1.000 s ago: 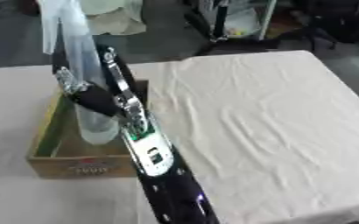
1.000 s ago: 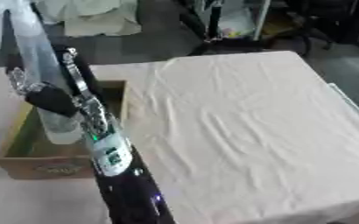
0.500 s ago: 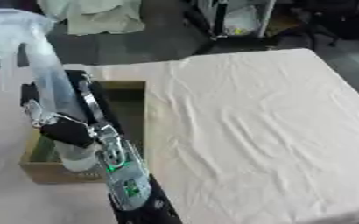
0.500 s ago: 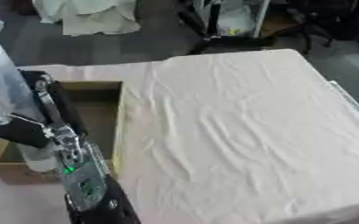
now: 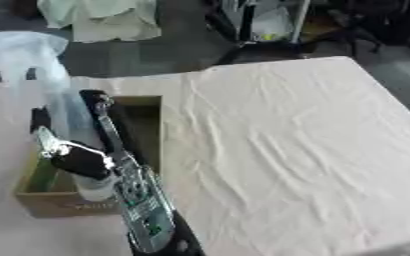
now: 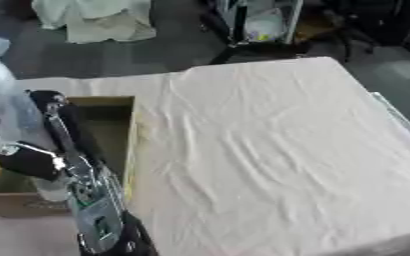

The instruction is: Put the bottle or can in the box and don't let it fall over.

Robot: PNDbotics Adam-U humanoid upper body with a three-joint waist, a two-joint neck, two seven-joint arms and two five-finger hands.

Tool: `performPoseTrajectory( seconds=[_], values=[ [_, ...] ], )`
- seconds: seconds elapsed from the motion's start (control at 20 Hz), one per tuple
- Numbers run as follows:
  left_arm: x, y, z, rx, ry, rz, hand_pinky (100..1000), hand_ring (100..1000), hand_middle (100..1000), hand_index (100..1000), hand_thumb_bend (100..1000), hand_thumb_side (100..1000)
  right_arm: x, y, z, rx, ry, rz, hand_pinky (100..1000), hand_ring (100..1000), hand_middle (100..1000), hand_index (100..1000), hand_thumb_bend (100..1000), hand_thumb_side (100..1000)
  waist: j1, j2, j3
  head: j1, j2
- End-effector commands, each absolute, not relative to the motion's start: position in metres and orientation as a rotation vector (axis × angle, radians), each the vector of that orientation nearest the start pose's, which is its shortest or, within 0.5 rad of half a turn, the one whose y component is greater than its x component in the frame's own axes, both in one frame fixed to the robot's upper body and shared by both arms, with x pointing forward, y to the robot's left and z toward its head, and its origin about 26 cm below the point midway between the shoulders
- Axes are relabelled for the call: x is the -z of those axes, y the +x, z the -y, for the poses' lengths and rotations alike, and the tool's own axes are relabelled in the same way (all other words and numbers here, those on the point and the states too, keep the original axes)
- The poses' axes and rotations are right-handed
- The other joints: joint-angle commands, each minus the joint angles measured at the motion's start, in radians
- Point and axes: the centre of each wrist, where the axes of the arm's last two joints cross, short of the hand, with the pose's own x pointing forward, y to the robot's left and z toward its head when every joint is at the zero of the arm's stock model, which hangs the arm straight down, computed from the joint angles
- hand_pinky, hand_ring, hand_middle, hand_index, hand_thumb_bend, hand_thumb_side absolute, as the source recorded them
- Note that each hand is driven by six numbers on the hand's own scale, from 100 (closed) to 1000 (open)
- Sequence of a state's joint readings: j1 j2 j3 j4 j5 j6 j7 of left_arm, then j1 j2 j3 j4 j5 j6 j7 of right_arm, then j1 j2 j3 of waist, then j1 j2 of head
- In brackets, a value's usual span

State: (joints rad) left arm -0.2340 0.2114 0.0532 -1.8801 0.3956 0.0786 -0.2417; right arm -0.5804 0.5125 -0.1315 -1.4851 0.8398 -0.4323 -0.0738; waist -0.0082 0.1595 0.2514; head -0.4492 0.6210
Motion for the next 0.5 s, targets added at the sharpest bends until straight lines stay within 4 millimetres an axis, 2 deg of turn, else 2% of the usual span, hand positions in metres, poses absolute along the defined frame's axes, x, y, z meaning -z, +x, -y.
performPoseTrajectory(
  seconds=[0.05, 0.35, 0.5],
  values=[
    [-0.156, 0.308, -0.268, 0.239, -0.427, 2.038, 1000, 1000, 1000, 769, 135, 816, -0.168, 0.357, 0.030, -0.189, -0.127, 2.448, 246, 281, 240, 206, 100, 470, 0.011, -0.006, -0.001, -0.017, -0.012],
    [-0.157, 0.310, -0.263, 0.251, -0.446, 2.047, 1000, 1000, 1000, 769, 136, 823, -0.189, 0.359, 0.037, -0.084, -0.101, 2.424, 244, 276, 232, 198, 100, 470, 0.020, 0.017, 0.015, -0.044, -0.031],
    [-0.162, 0.312, -0.258, 0.255, -0.471, 2.063, 1000, 1000, 1000, 769, 139, 822, -0.202, 0.358, 0.041, -0.060, -0.132, 2.469, 245, 276, 230, 195, 100, 470, 0.022, 0.036, 0.038, -0.066, -0.054]
  ],
)
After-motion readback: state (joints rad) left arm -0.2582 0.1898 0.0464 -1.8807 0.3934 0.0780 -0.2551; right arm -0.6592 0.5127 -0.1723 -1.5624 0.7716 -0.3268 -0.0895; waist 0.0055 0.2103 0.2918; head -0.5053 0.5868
